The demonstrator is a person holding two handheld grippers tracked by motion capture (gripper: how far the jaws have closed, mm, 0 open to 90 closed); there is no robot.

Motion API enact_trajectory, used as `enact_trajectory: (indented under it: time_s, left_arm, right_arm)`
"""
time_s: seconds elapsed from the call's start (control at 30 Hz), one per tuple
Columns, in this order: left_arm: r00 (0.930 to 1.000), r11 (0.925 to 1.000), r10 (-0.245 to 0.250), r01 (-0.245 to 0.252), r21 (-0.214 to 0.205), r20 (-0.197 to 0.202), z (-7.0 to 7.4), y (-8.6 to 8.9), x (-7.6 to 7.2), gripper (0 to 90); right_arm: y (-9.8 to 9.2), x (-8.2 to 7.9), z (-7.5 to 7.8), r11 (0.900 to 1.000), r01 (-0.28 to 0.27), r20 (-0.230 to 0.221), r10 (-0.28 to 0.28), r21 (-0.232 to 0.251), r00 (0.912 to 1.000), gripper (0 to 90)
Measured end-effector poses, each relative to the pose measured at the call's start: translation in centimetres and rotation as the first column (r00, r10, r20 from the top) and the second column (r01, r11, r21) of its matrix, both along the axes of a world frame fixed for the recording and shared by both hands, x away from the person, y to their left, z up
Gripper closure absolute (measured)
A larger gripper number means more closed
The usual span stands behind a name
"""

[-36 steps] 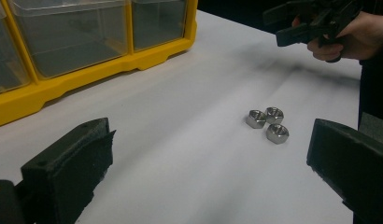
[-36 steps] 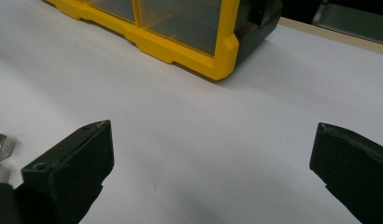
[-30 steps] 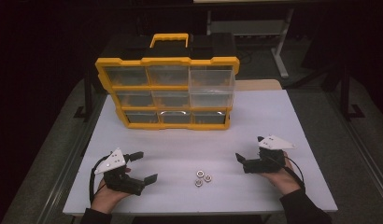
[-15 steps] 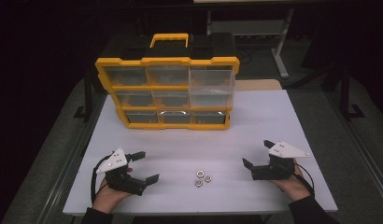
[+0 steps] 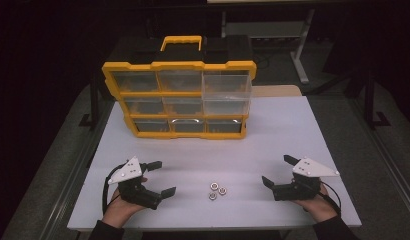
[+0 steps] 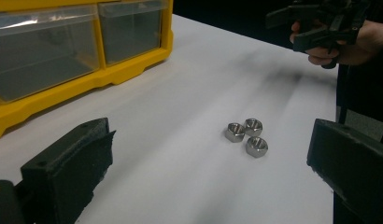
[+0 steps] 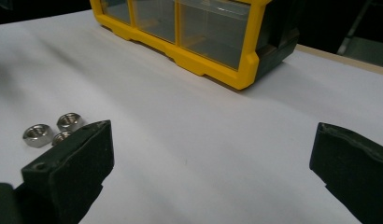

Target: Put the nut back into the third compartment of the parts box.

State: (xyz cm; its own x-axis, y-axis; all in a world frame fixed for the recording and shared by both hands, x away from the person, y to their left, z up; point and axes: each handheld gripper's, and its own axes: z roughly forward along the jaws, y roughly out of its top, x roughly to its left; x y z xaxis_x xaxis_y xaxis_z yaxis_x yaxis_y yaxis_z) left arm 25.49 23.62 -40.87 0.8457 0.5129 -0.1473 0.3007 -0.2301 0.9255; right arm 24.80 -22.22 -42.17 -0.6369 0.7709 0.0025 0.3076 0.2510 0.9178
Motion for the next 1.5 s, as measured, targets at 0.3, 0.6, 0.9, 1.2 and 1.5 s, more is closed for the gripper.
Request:
enact_trajectory:
  time_s: [0.3, 0.6, 0.9, 1.2, 1.5]
  left_arm:
    - [0.9981, 0.9980, -0.062, 0.062, -0.009, 0.003, 0.6, -1.8, 0.6, 0.0]
    - [0.9933, 0.9934, -0.115, 0.115, -0.001, -0.009, 0.8, -3.7, 1.3, 0.0]
    - [0.9886, 0.9883, -0.150, 0.150, 0.027, -0.012, 0.7, -4.8, 2.3, 0.0]
    - [0.9864, 0.9859, -0.163, 0.164, 0.034, -0.021, 0.8, -6.0, 2.9, 0.0]
    - [0.9844, 0.9836, -0.174, 0.175, 0.044, -0.028, 0.9, -6.8, 3.4, 0.0]
  right_arm:
    - [0.1, 0.1, -0.2, 0.9999, -0.013, 0.010, 0.013, -0.005, 0.9999, 0.0]
    - [0.3, 0.1, -0.3, 0.9996, -0.021, 0.006, 0.021, -0.018, 0.9998, 0.0]
    - [0.3, 0.1, -0.3, 0.9997, -0.022, 0.009, 0.022, -0.012, 0.9997, 0.0]
    - [0.3, 0.1, -0.3, 0.9998, -0.020, 0.005, 0.020, -0.010, 0.9998, 0.0]
    - [0.2, 0.0, -0.2, 0.9999, -0.010, 0.010, 0.010, -0.009, 0.9999, 0.0]
